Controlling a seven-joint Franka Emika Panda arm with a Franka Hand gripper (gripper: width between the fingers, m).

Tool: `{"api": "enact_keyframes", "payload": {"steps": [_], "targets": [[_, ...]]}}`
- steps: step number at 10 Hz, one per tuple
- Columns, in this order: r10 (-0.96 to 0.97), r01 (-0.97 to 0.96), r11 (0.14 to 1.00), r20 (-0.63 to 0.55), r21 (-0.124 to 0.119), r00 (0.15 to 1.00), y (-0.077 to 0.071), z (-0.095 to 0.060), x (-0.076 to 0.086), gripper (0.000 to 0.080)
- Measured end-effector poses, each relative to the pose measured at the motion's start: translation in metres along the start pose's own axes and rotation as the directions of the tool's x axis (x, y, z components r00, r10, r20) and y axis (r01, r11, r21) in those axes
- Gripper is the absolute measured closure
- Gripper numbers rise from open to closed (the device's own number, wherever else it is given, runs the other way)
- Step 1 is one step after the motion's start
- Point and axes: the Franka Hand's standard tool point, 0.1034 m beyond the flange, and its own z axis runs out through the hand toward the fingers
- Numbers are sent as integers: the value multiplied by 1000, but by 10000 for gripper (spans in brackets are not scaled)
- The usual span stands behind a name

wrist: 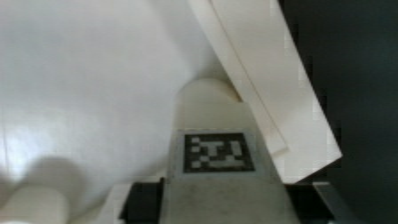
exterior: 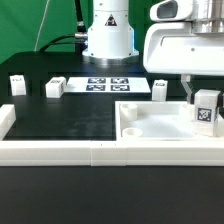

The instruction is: Assemble one leg

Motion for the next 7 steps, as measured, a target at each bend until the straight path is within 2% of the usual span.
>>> {"api": "enact_keyframes", "payload": {"steps": [1,3,4,5,7], "targets": [[66,-66,998,3,3,998,0,0,0,508],[357,-357,934,17,4,934,-1,-1,-2,507],[434,-434,901,23,-6,901,-2,-1,-2,505],[535,-534,845,40,-35,844,-3,-1,-2,505],[650,-649,760,43,-44,758,-4,0,-2,505]]}}
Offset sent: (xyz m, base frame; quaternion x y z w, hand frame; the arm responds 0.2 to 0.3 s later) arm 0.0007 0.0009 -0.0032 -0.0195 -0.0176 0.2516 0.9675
